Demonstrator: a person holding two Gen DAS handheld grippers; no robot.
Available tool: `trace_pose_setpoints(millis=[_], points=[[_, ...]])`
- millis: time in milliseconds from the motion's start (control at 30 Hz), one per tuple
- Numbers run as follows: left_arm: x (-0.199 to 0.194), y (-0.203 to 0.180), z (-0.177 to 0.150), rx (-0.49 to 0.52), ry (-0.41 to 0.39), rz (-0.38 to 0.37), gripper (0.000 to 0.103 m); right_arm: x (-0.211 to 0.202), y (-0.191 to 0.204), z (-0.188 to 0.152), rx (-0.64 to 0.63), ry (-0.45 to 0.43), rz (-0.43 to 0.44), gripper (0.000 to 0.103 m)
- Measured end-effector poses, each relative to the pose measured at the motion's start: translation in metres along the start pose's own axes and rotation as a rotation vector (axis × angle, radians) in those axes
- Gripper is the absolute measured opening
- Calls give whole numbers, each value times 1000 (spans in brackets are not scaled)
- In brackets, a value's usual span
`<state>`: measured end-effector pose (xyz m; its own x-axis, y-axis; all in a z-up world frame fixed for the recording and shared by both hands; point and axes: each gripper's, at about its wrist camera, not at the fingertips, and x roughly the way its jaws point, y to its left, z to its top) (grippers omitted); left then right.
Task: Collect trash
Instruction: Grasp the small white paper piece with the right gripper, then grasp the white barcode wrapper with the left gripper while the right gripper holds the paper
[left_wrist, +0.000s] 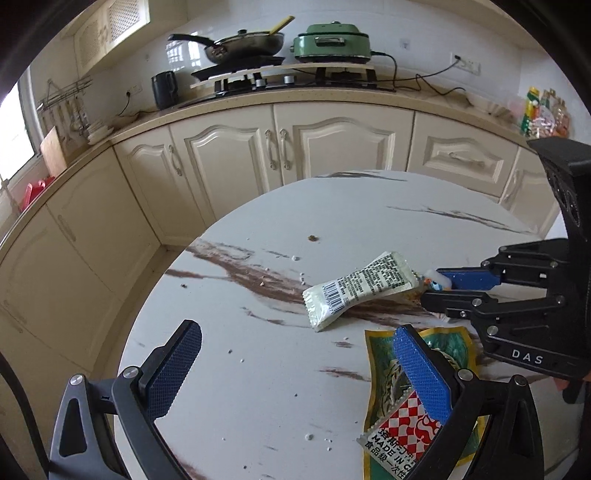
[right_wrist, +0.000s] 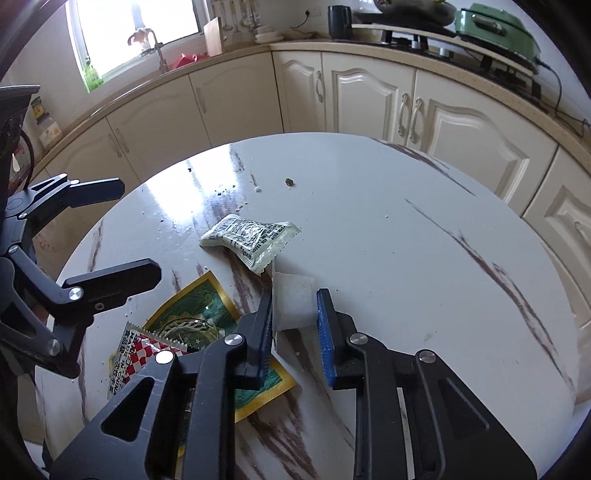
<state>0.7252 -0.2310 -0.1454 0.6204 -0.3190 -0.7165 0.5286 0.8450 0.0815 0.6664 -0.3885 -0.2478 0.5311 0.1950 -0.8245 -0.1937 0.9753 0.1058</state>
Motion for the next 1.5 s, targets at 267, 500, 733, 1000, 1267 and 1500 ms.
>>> trace_pose_setpoints(millis=[267,500,733,1000,1267,1500], points=[[48,-30,7,157,17,-29,101,-7,-29,-5,56,-5,-39,21],[83,-30,10,151,38,-78,98,-9,-42,-10,100,-13,-1,22],[100,-30,9,95,65,-226,54,-4,-46,-8,117,-23,30,22],[104,-49,1,105,93,-262,28,0,-43,-4,130,-19,-17,22],[82,-32,-19,99,135,-222,28,14,-2,11,39,14,12,22],[51,-3,-57,79,143,-166,31,30,64,23,-102,49,97,22]])
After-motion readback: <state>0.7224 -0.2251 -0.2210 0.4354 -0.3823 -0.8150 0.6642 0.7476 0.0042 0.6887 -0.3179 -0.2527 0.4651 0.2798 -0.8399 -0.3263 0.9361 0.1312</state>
